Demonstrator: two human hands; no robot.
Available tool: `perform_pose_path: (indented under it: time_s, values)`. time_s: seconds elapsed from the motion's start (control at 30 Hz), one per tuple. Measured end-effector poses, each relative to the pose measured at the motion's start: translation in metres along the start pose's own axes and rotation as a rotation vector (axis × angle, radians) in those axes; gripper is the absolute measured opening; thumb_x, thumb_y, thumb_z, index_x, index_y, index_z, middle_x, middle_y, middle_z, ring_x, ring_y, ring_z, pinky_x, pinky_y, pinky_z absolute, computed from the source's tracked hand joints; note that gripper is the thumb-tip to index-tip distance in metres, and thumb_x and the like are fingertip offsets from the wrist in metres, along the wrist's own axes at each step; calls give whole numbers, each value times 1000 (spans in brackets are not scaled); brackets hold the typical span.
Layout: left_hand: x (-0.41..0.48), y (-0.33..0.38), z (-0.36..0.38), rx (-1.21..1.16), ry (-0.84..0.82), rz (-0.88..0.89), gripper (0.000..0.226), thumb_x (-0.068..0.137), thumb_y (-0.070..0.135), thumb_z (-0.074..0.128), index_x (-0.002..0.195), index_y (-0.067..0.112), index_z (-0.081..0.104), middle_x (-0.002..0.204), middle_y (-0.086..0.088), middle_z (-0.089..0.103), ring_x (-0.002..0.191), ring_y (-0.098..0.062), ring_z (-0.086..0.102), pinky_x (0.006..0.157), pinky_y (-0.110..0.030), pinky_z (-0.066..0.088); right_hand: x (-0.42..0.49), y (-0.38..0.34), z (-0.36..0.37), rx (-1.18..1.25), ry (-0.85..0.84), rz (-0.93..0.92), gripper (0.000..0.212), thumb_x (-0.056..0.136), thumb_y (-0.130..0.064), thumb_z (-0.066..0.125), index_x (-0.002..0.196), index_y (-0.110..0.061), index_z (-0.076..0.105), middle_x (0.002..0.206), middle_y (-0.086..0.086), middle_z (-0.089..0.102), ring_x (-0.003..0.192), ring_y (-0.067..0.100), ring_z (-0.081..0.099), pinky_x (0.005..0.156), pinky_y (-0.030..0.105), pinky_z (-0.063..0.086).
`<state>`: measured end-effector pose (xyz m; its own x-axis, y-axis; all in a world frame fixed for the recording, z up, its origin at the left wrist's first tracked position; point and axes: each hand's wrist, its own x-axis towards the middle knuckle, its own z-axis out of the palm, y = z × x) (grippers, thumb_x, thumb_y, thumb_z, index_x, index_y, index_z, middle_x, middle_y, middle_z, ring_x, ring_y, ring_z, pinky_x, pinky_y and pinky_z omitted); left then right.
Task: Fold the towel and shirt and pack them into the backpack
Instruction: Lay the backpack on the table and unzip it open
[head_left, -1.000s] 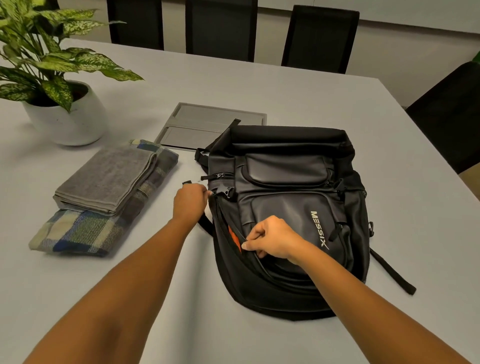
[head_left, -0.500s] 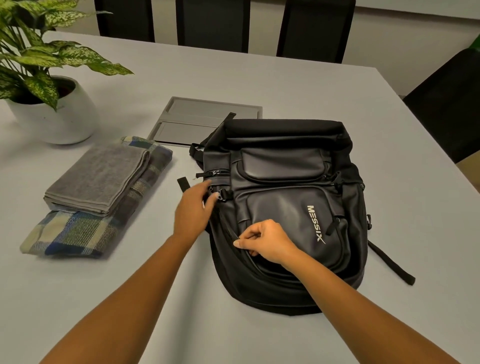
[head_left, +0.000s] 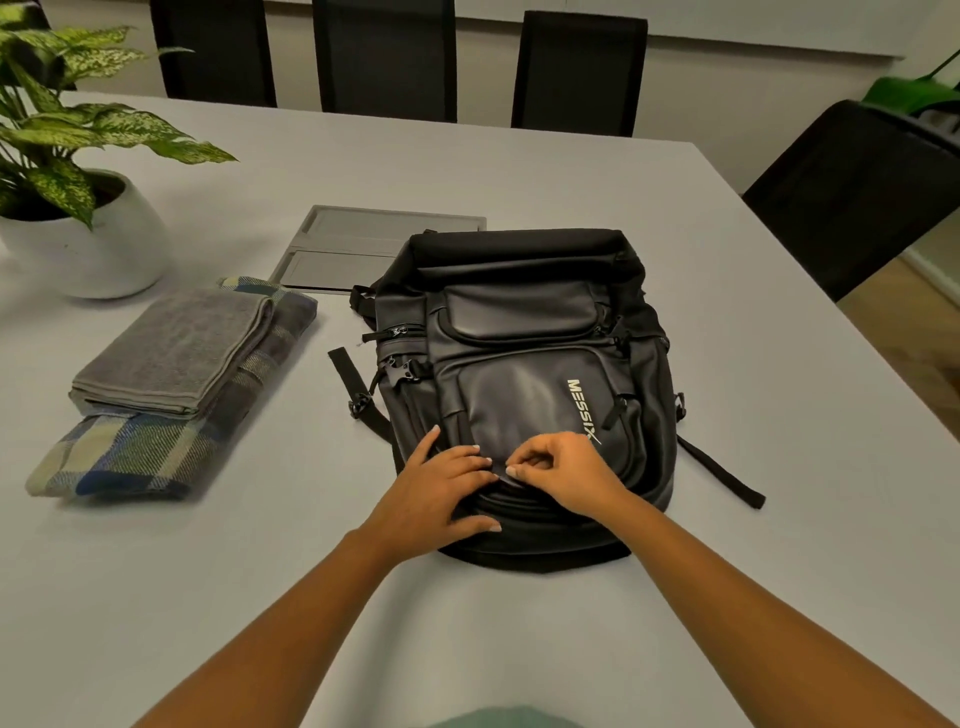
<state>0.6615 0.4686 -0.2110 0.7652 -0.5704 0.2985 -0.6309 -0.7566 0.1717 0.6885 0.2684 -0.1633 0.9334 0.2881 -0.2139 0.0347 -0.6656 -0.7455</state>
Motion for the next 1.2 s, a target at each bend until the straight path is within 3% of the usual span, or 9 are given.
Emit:
perform_pose_path:
  time_s: [0.17,0.3,0.43,0.53,0.73,0.87,0.97,1.1,1.2]
  values:
    - [1,16,1,71,58,44,42,83,49,39,94,27,73,103,9,70,103,-10,64,98,-52,30,-25,24,-10,-86,158,-55,7,82,-24,70,85,-19,74,79,0,69,72,12,62,72,21,52]
    - [4,24,-2,5,104,-20,39,82,46,40,82,27,75,92,13,72,99,-8,66,98,-53,32,-48,40,-17,-114,422,-150,11,82,-25,71,78,-15,71,67,1,62,62,9,53,63,15,45]
    - [13,26,-10,-123,197,-111,38,81,45,44,84,23,75,90,11,73,100,-11,66,101,-49,30,-64,48,-23,-153,544,-292,12,82,-23,70,75,-15,67,60,-3,57,57,8,50,56,12,43]
    - [24,25,-19,-118,255,-134,40,80,49,45,85,24,75,91,12,73,103,-8,63,104,-46,27,-69,48,-22,-175,556,-401,8,84,-23,68,84,-14,68,64,-4,60,56,8,53,57,13,48]
    - [50,13,-52,-414,214,-278,46,71,55,55,96,22,74,103,7,71,110,-2,55,108,-32,16,-64,37,-20,-203,633,-506,30,87,-33,53,103,-12,67,84,-3,69,74,2,62,70,15,54]
    - [71,6,-76,-411,387,-335,46,73,54,52,94,21,75,99,5,72,98,-1,58,105,-47,33,-53,33,-20,-381,775,-558,31,86,-29,52,111,-14,63,107,0,67,103,10,59,83,28,53]
    - [92,2,-91,-357,592,-401,22,81,31,65,94,15,75,94,1,73,88,-8,61,94,-52,43,-41,30,-21,-547,836,-504,41,85,-31,50,125,-22,51,132,2,53,126,16,43,96,39,42]
    - [126,-7,-108,-285,753,-524,16,86,24,64,95,15,73,93,-1,72,87,-18,65,93,-50,44,-11,21,-40,-682,750,-307,68,81,-37,60,142,-33,31,152,5,22,139,26,20,98,61,33]
    - [149,-12,-112,-152,764,-590,18,89,25,60,99,15,71,99,-2,71,95,-21,62,98,-38,32,26,10,-62,-689,630,-228,84,79,-45,68,146,-37,18,155,4,9,141,28,8,91,72,30]
